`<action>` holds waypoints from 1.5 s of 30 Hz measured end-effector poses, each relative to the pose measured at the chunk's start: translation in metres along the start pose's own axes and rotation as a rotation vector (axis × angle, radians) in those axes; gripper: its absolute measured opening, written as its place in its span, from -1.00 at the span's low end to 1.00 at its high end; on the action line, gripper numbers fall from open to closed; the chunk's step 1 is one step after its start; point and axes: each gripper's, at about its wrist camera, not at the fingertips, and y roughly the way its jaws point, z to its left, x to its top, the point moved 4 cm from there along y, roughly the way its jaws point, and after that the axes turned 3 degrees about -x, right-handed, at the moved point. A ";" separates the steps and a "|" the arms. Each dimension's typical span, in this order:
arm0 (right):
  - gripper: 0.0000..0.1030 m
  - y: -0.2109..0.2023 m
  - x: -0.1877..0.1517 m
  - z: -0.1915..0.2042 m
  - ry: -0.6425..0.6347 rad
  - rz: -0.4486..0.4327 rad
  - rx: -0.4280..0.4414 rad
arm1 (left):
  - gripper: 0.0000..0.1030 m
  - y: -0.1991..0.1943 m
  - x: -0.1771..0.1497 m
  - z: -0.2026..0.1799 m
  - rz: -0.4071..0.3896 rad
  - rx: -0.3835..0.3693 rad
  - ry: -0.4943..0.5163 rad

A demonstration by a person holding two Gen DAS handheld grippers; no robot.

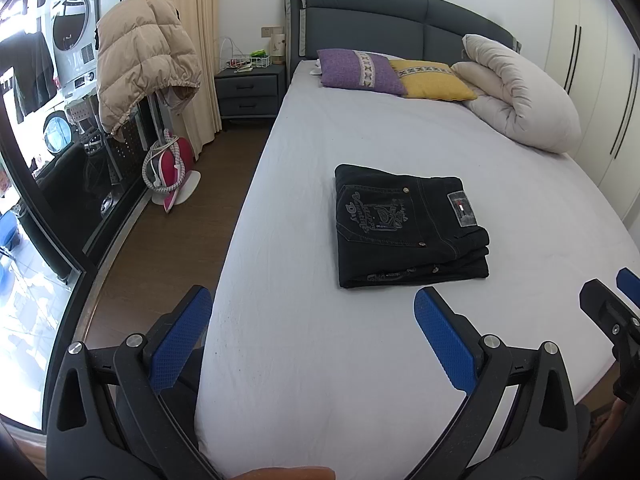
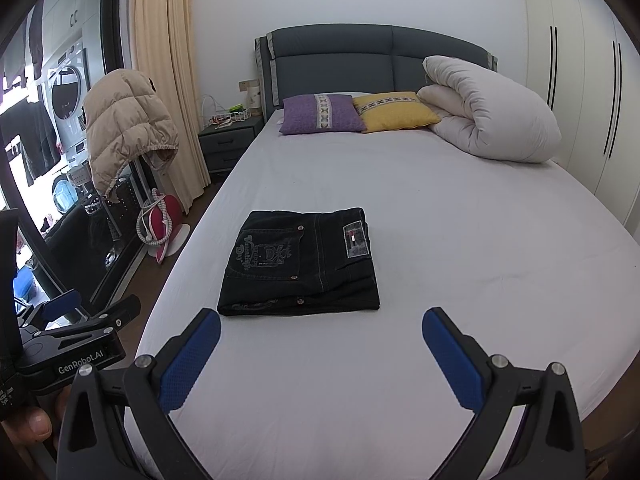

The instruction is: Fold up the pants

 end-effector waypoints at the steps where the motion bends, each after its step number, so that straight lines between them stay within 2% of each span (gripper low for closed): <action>1: 1.00 0.000 0.000 0.000 0.000 0.000 0.000 | 1.00 0.000 0.000 0.000 0.001 0.000 0.000; 45: 1.00 0.000 0.001 -0.001 -0.001 0.005 0.002 | 1.00 0.003 -0.006 -0.002 0.010 -0.004 -0.002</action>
